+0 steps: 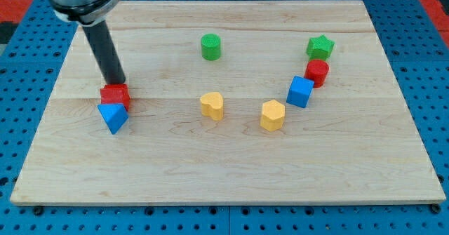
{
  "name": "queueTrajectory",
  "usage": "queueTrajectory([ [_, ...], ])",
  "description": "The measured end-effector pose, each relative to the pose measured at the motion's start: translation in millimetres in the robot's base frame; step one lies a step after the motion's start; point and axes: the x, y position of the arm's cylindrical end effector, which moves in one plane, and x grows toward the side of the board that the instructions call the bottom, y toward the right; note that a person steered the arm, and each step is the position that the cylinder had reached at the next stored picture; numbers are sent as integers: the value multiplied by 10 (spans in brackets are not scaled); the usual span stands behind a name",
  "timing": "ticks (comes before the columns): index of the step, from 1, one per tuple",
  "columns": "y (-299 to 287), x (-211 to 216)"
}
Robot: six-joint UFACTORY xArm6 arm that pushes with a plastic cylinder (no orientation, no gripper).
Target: Move the blue triangle diagonally to the yellow hexagon
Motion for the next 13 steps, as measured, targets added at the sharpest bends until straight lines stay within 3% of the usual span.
queueTrajectory([
  [2,330,558],
  [4,-223,740],
  [6,-98,1494],
  [8,665,1201],
  [11,1221,1010],
  [13,1860,1085],
])
